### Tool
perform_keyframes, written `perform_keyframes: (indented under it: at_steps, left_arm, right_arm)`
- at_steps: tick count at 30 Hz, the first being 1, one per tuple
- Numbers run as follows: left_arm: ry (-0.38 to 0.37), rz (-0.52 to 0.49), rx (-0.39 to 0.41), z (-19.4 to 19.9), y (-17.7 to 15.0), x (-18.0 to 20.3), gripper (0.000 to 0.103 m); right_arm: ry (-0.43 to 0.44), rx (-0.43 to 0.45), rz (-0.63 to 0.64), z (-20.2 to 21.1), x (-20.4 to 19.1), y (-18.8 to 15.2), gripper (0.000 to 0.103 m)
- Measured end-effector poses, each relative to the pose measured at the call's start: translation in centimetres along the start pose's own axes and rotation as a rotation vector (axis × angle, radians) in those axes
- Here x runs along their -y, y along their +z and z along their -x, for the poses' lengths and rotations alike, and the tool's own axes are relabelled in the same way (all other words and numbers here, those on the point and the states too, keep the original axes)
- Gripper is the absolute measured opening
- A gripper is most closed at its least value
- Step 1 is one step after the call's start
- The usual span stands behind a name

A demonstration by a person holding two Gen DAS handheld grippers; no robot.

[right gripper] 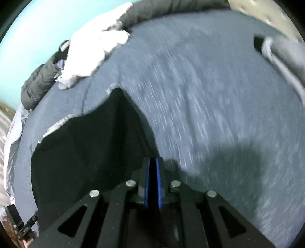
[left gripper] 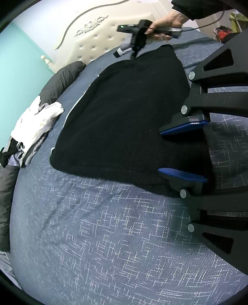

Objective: Fold clothes

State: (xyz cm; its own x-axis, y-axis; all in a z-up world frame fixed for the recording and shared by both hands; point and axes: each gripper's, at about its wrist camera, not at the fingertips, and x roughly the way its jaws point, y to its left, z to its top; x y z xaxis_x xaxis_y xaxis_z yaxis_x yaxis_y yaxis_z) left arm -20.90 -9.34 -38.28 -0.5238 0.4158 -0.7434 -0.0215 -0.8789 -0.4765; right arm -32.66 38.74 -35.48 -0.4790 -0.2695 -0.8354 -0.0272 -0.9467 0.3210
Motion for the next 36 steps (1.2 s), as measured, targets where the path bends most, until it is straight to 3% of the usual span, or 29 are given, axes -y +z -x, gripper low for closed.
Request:
perform_keyframes:
  at_steps: [3,11,13,14,17,20,24,29,31,36]
  left_arm:
    - [-0.001,-0.003,-0.002,0.2,-0.2,-0.1,0.043]
    - [-0.002,0.001,-0.003,0.3,-0.4,-0.1,0.044]
    - [-0.001,-0.002,-0.005,0.2,-0.3,0.0,0.044]
    - [0.000,-0.005,-0.006,0.2,-0.3,0.0,0.044]
    - [0.000,-0.008,-0.006,0.1,-0.3,0.0,0.045]
    - [0.000,-0.009,-0.006,0.1,-0.3,0.0,0.045]
    - [0.000,-0.012,-0.007,0.1,-0.3,0.0,0.045]
    - [-0.005,-0.007,-0.007,0.1,-0.2,-0.1,0.045]
    - [-0.006,-0.006,-0.008,0.1,-0.2,-0.2,0.045]
    - [-0.006,-0.003,-0.009,0.1,-0.2,-0.2,0.045]
  right_arm:
    - [-0.007,0.011,0.019,-0.2,-0.8,1.5,0.027]
    - [-0.007,-0.032,0.033,-3.4,-1.8,4.2,0.028]
    - [0.000,-0.032,0.051,-3.8,-2.0,4.2,0.026]
    - [0.004,-0.032,0.060,-4.0,-2.2,4.2,0.012]
    - [-0.011,-0.007,0.078,-4.0,-2.3,4.1,0.006]
    - [-0.058,0.046,0.076,-3.3,-1.9,4.2,0.005]
    - [-0.135,0.028,0.061,-4.3,-1.2,3.9,0.005]
    - [-0.151,0.005,0.088,-5.1,-1.9,4.2,0.010]
    - [-0.165,0.047,0.111,-4.3,-2.4,4.4,0.010]
    - [-0.080,0.145,0.124,-2.0,-3.7,5.3,0.011]
